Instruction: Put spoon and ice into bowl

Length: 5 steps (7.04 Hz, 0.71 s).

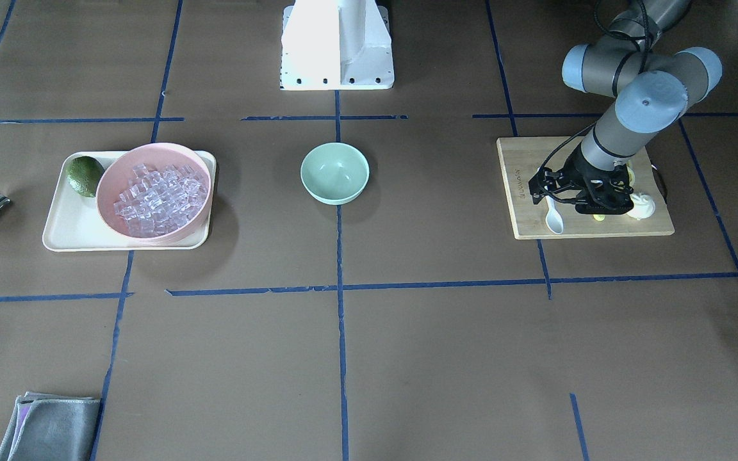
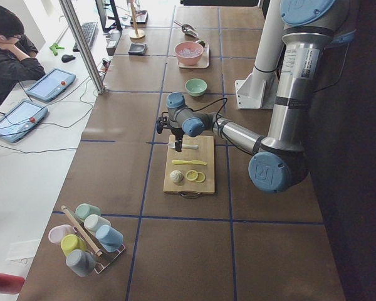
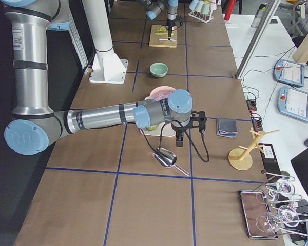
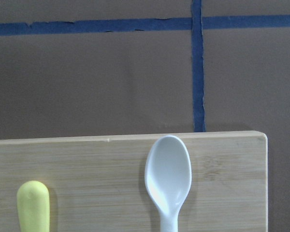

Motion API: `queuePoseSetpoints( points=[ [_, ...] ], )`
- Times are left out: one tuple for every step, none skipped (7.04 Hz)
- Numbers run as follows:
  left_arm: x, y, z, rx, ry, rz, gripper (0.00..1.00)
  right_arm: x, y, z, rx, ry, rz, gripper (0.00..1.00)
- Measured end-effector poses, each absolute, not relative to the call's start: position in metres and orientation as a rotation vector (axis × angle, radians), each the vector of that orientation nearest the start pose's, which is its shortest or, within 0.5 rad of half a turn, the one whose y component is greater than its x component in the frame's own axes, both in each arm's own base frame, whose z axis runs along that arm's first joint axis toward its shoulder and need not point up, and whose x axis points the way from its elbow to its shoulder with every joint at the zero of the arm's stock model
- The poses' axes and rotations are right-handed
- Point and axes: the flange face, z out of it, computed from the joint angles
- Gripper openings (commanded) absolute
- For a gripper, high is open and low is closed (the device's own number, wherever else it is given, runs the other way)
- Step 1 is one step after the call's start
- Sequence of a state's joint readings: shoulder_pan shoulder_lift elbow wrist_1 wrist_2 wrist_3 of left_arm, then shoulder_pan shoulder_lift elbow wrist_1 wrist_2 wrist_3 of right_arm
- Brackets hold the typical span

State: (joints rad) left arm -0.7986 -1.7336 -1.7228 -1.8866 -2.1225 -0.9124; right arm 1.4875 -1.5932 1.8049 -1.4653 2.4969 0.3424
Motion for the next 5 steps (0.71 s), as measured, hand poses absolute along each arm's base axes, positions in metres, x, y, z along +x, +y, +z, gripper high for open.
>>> queuePoseSetpoints(
  points=[
    [0.3427,-0.4674,0.4712,0.010,0.810,0.042,0.80,0.0106,-0.4910,0.5265,0.093,-0.961,0.096,1.00],
    [0.3436,-0.4677,0.4731,0.007,0.808,0.042,0.77,0.0098,-0.4911,0.5240,0.094,-0.963,0.097,1.00],
    [0.3451,-0.4672,0.4747,0.003,0.806,0.043,0.77,0.0096,-0.4911,0.5227,0.096,-0.963,0.097,1.00],
    [0.3472,-0.4665,0.4764,-0.001,0.804,0.046,0.76,0.0094,-0.4911,0.5225,0.096,-0.962,0.097,1.00],
    [0.3496,-0.4658,0.4779,-0.004,0.802,0.049,0.74,0.0092,-0.4911,0.5223,0.096,-0.962,0.096,1.00]
  ],
)
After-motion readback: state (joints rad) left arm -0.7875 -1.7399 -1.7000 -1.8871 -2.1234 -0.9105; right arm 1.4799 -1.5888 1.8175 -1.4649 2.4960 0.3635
